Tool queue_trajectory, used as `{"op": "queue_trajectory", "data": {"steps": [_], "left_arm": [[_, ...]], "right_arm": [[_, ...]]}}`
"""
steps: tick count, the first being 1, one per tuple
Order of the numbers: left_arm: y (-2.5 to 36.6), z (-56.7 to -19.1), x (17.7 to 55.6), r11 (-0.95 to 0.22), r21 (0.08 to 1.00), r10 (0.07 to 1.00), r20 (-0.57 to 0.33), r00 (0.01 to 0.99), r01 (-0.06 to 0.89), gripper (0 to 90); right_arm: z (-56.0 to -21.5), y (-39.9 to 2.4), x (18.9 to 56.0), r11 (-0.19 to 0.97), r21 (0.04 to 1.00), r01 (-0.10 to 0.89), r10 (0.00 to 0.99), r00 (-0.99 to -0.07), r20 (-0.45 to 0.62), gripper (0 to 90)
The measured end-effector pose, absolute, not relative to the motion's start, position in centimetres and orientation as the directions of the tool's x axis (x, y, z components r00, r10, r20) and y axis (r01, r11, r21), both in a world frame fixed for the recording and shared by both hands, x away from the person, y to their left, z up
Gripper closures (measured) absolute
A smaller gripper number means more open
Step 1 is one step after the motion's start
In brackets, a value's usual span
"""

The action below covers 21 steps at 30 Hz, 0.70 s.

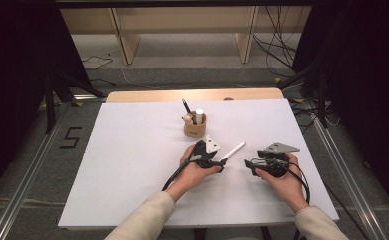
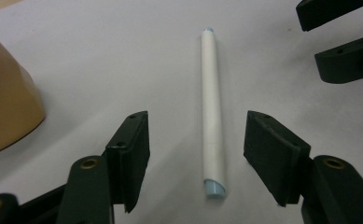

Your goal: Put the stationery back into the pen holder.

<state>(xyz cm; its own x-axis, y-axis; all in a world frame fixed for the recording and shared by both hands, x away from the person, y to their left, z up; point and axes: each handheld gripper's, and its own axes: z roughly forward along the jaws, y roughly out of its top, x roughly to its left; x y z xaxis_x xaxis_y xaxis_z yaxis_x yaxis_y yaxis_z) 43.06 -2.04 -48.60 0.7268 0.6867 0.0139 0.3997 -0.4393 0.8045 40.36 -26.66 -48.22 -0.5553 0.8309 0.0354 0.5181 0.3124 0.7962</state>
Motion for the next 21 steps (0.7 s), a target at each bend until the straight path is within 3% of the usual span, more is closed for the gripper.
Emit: {"op": "queue_trajectory", "data": {"steps": [21], "left_arm": [[-4.1,-49.8,44.2,-0.454,0.789,0.673,-0.002,0.740,0.415,52.6]], "right_arm": [[-48.3,-26.6,40.4,0.313,0.796,0.519,0.829,-0.557,0.037,34.7]]}}
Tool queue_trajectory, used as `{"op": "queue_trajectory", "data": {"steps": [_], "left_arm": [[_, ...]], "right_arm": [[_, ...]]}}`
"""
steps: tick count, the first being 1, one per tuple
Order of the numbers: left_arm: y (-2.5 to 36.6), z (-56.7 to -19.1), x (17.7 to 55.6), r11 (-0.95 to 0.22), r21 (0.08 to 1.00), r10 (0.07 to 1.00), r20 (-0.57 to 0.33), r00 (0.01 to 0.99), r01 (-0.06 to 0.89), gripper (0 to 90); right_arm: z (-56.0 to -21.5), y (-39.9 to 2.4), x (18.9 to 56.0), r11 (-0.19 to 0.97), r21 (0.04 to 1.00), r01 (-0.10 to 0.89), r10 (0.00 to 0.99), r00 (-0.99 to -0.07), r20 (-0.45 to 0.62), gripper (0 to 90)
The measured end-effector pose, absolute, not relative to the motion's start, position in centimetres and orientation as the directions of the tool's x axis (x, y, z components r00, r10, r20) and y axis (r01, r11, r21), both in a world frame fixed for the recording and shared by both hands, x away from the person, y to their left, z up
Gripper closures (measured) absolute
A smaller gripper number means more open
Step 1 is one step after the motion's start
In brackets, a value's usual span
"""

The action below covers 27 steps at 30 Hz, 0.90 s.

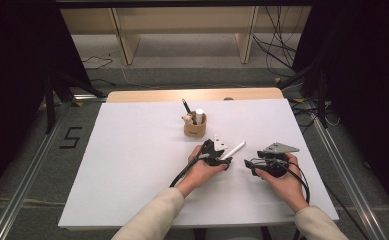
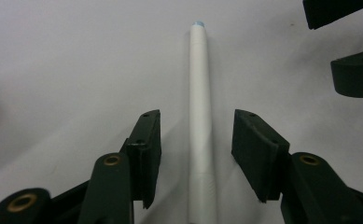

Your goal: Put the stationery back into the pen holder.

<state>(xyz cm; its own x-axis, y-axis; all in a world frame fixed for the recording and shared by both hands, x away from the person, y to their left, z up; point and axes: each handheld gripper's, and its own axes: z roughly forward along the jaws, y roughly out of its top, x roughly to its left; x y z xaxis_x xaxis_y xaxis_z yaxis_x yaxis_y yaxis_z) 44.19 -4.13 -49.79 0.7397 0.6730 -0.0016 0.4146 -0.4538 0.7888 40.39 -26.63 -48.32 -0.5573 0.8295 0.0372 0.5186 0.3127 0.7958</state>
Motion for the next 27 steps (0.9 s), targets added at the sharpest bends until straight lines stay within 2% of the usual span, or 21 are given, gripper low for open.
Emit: {"op": "queue_trajectory", "data": {"steps": [14,27], "left_arm": [[-4.18,-49.86,44.36,-0.456,0.782,0.668,-0.015,0.744,0.425,56.5],[-3.91,-49.85,44.76,-0.450,0.778,0.666,-0.036,0.745,0.439,64.6]], "right_arm": [[-48.34,-26.57,40.35,0.315,0.792,0.522,0.828,-0.559,0.039,34.7],[-48.39,-26.54,40.37,0.316,0.793,0.521,0.826,-0.562,0.040,34.8]]}}
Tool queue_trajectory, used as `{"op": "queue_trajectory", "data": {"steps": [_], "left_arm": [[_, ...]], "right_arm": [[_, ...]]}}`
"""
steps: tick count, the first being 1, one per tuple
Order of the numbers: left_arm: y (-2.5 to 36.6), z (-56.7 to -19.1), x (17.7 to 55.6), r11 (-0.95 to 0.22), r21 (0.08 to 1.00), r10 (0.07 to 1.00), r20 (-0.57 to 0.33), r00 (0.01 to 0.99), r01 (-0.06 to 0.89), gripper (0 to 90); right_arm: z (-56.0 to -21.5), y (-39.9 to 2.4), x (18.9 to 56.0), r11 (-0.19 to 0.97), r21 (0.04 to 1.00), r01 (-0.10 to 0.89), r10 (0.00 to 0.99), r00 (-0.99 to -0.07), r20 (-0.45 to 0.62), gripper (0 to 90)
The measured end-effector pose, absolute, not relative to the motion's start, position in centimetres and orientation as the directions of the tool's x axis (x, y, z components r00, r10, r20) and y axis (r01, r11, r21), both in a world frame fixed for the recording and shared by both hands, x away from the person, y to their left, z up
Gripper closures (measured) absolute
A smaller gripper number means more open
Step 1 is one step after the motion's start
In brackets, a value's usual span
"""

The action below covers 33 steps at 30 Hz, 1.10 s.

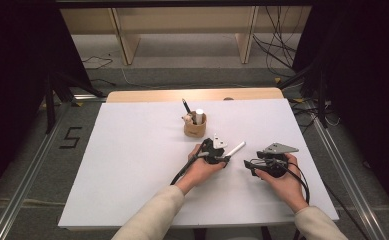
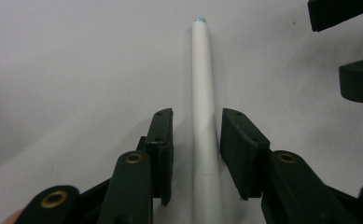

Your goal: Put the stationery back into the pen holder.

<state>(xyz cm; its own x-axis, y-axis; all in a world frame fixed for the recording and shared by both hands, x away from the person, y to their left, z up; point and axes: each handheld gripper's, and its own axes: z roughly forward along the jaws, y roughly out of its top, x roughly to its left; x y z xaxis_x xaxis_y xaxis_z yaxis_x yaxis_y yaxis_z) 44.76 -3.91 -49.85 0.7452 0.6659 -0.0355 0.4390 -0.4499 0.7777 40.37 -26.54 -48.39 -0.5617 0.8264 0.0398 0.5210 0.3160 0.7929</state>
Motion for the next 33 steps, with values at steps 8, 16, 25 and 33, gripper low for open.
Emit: {"op": "queue_trajectory", "data": {"steps": [8,16,25,33], "left_arm": [[-4.14,-49.83,44.56,-0.459,0.777,0.671,-0.015,0.741,0.431,66.9],[-4.23,-49.80,44.47,-0.466,0.775,0.664,-0.012,0.747,0.426,73.0],[-4.39,-49.76,44.34,-0.480,0.772,0.658,0.001,0.753,0.417,78.2],[-4.57,-49.79,44.12,-0.484,0.774,0.664,0.020,0.748,0.408,78.8]], "right_arm": [[-48.39,-26.50,40.34,0.316,0.792,0.523,0.826,-0.562,0.041,34.9],[-48.47,-26.45,40.37,0.317,0.788,0.527,0.823,-0.566,0.047,34.8],[-48.45,-26.47,40.35,0.317,0.789,0.526,0.823,-0.566,0.047,34.8],[-48.46,-26.50,40.38,0.317,0.787,0.529,0.824,-0.565,0.048,34.9]]}}
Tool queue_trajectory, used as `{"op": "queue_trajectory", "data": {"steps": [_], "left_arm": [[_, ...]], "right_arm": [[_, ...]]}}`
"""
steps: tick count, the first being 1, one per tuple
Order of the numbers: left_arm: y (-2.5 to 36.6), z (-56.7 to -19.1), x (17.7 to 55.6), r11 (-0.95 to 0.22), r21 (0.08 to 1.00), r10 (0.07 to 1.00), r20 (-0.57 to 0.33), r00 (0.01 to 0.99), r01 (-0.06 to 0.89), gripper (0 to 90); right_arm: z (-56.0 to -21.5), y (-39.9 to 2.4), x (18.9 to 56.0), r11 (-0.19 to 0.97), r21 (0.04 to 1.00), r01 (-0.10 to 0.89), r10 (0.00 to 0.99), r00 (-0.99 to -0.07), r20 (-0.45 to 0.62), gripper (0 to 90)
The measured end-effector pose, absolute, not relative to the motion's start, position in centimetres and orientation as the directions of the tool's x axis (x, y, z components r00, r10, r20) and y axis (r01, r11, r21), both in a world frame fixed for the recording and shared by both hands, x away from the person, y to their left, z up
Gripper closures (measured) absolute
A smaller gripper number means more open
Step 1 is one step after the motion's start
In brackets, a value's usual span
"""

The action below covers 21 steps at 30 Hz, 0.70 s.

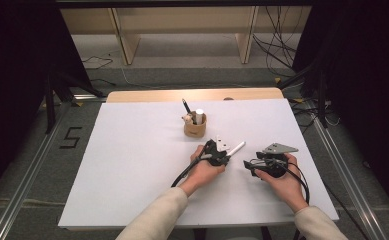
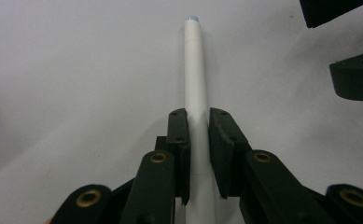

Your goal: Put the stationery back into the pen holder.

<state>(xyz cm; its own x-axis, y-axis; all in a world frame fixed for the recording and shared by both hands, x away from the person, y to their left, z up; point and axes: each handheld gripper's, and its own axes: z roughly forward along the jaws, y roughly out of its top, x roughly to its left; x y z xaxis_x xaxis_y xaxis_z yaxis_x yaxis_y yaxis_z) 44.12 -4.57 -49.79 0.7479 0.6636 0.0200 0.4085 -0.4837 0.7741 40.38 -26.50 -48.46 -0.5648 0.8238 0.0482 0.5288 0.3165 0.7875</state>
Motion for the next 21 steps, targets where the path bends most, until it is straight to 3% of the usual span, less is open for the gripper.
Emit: {"op": "queue_trajectory", "data": {"steps": [21], "left_arm": [[-4.83,-49.74,43.73,-0.498,0.776,0.668,0.058,0.742,0.387,79.2]], "right_arm": [[-48.51,-26.57,40.45,0.313,0.787,0.531,0.827,-0.560,0.049,35.5]]}}
